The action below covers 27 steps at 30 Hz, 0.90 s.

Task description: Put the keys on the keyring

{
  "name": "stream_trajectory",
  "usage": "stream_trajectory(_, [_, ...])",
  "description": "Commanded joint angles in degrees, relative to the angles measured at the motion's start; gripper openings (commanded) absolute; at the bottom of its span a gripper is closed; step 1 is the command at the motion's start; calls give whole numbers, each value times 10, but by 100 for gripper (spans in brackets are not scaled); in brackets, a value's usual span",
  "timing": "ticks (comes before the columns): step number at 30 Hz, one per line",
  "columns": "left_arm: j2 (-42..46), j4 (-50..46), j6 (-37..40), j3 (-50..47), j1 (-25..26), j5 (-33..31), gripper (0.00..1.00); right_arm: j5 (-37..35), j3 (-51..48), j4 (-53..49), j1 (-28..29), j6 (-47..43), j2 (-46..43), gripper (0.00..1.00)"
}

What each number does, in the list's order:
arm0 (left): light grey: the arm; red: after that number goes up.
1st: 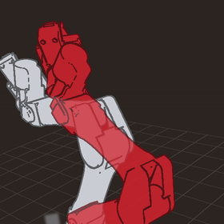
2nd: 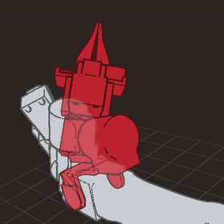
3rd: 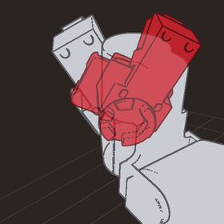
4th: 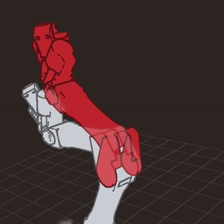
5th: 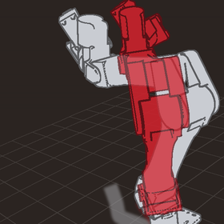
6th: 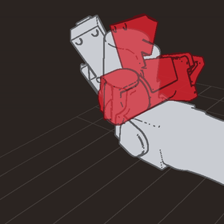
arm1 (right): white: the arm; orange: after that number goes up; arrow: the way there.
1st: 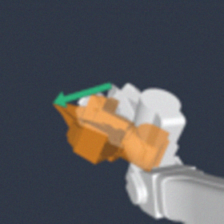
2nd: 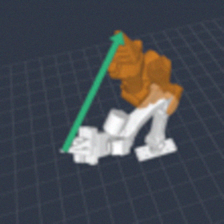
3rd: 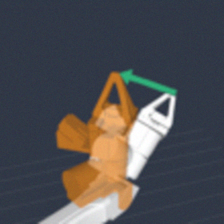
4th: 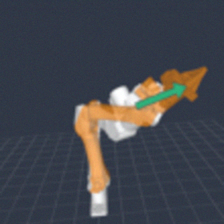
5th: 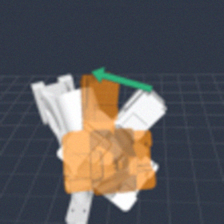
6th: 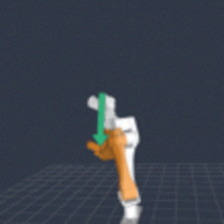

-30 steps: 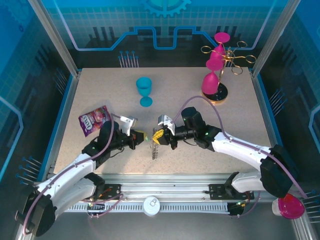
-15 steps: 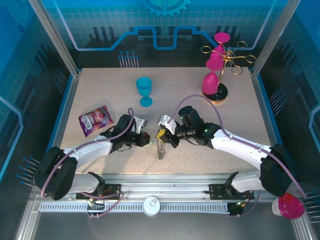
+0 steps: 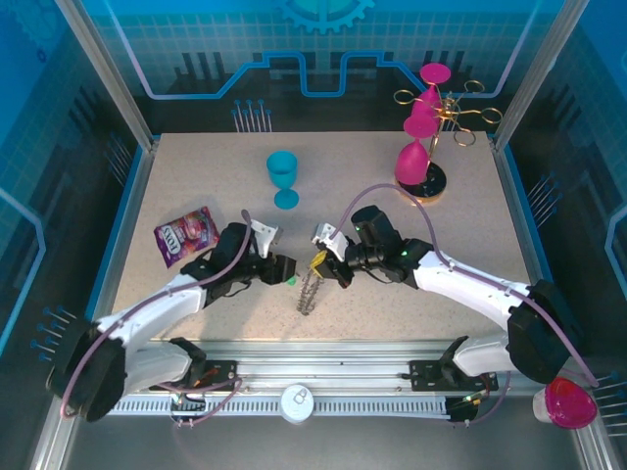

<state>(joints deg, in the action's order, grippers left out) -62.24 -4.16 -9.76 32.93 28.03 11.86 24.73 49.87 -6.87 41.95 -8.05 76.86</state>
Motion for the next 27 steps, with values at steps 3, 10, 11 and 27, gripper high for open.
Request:
stream_trajectory(3, [70, -48, 181, 7, 3, 24, 56, 40, 17, 7, -10, -11, 4, 0])
stream_trajectory(10, [81, -54, 316, 12, 3, 123, 49, 71, 21, -6, -10, -34, 9, 0])
stream_trajectory(11, [81, -46, 324, 11, 3, 133, 49, 74, 22, -10, -10, -37, 9, 0])
stream_trajectory(27, [21, 41, 367, 11, 14, 229, 43, 112, 31, -18, -6, -42, 14, 0])
